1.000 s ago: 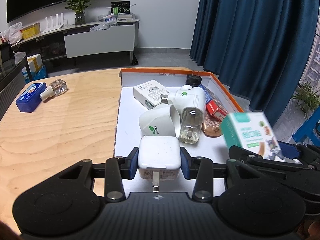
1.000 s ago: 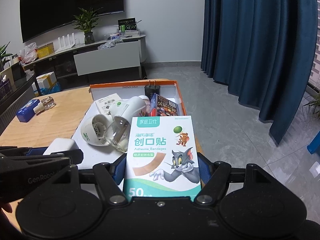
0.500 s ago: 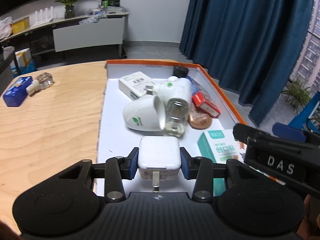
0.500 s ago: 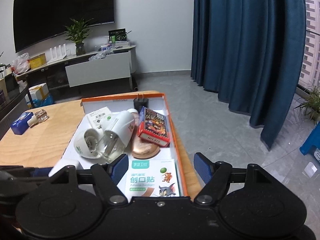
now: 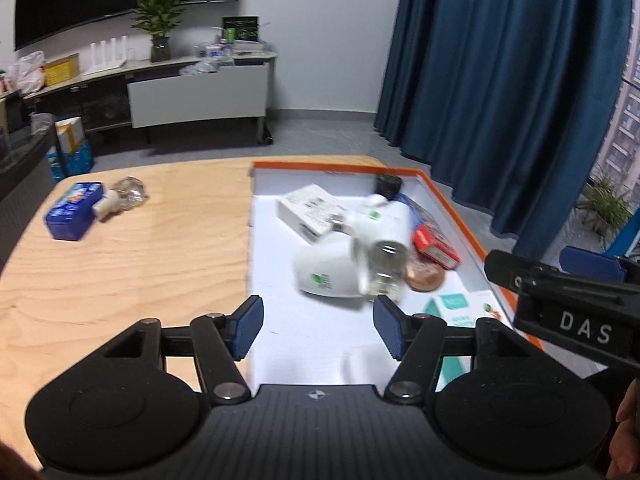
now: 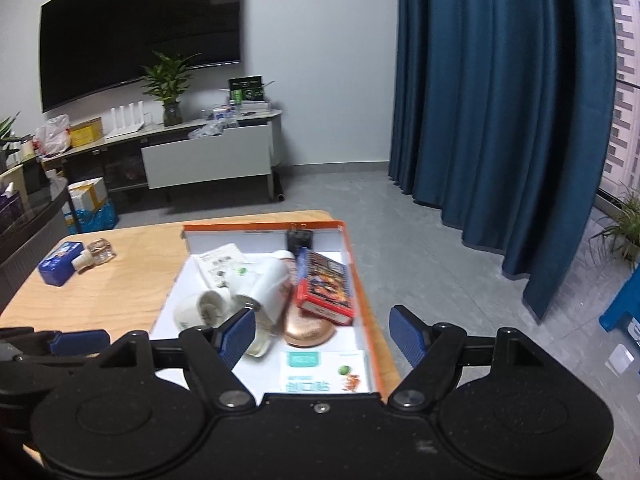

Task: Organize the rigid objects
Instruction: 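Withdraw both tools toward the blue tin and glass bottle on table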

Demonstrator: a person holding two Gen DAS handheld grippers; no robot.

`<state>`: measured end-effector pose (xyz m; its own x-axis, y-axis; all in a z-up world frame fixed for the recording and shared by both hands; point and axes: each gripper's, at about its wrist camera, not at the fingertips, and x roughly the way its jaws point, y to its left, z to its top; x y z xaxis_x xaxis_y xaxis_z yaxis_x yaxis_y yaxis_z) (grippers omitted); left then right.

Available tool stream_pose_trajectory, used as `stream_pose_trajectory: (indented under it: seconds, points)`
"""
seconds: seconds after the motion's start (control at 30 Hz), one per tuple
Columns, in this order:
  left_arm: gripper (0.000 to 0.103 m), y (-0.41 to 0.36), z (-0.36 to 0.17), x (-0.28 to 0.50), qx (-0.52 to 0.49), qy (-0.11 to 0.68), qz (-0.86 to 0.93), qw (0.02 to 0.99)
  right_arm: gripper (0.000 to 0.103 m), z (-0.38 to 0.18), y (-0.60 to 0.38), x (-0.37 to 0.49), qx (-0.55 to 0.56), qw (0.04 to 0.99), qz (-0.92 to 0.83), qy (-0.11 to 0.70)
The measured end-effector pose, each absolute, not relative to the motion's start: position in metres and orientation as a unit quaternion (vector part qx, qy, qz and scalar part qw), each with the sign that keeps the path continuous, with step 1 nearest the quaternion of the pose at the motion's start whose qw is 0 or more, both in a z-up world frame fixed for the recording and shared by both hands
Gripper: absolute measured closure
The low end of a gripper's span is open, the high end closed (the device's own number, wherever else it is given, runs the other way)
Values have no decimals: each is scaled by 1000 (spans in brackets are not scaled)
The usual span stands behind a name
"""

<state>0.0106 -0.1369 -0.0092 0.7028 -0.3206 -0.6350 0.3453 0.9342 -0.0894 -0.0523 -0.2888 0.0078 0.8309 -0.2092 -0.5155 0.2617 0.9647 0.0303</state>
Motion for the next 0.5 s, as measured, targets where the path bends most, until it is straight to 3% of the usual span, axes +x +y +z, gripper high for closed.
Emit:
stream_pose_trajectory:
  seconds: [0.5]
  points:
    - [40,-51,5,40,-12,334,-98,937,14,12,-213,-8,38,957,-33,286]
